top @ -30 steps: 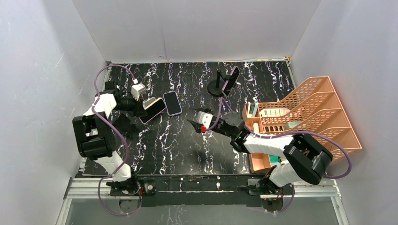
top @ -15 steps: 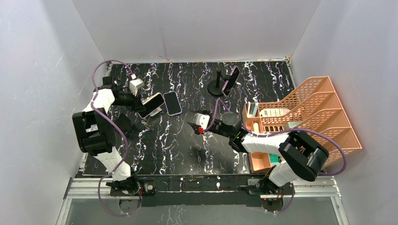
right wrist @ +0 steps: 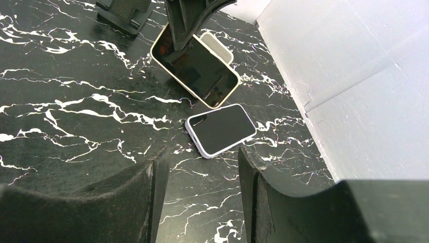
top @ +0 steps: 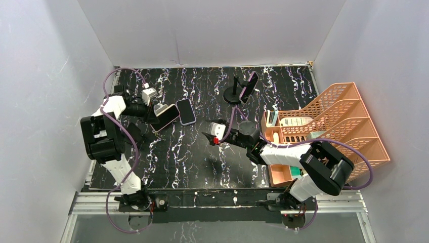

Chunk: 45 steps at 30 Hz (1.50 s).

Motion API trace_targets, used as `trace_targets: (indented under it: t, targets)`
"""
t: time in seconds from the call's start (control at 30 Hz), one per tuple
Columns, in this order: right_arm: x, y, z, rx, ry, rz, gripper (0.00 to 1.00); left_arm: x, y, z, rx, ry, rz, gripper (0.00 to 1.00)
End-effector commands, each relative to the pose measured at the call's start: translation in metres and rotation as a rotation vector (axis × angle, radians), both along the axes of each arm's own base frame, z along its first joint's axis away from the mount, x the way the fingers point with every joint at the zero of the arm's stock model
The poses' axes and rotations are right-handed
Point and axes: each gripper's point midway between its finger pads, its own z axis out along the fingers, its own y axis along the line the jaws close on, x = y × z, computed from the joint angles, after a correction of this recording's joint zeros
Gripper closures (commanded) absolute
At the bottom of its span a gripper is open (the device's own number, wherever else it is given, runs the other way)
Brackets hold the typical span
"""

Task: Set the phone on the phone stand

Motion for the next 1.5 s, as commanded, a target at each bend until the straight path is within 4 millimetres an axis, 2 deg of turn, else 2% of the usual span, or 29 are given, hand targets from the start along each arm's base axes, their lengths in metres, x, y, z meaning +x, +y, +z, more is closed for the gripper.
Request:
trace_targets:
  t: [0.0,0.17,0.5,0.67,0.77,1.33,1.47]
  targets:
    - [0.001,0.006,0.021,0.043,-0.046,0.007,0.41,0.015,0.012,0.001,0.058,-0.057,0.010,1.00]
    - [0.001,0.007,0.020,0.039,-0.045,0.010,0.41,0.017,0.014,0.002,0.068,-0.068,0.020,1.00]
    - [0.001,0.008,0.016,0.025,-0.036,0.015,0.41,0.024,0.006,0.059,0.022,-0.244,0.016,1.00]
    - [0.001,0.009,0.012,0.016,-0.031,0.020,0.41,0.027,0.006,0.075,0.032,-0.308,0.020,1.00]
    - [0.002,0.009,0.010,0.011,-0.028,0.019,0.41,0.027,0.007,0.073,0.034,-0.306,0.023,1.00]
    - [0.002,0.009,0.006,0.000,-0.022,0.019,0.41,0.018,0.010,0.029,0.038,-0.183,0.038,1.00]
    - [0.002,0.009,0.005,-0.001,-0.022,0.018,0.41,0.019,0.010,0.025,0.038,-0.170,0.040,1.00]
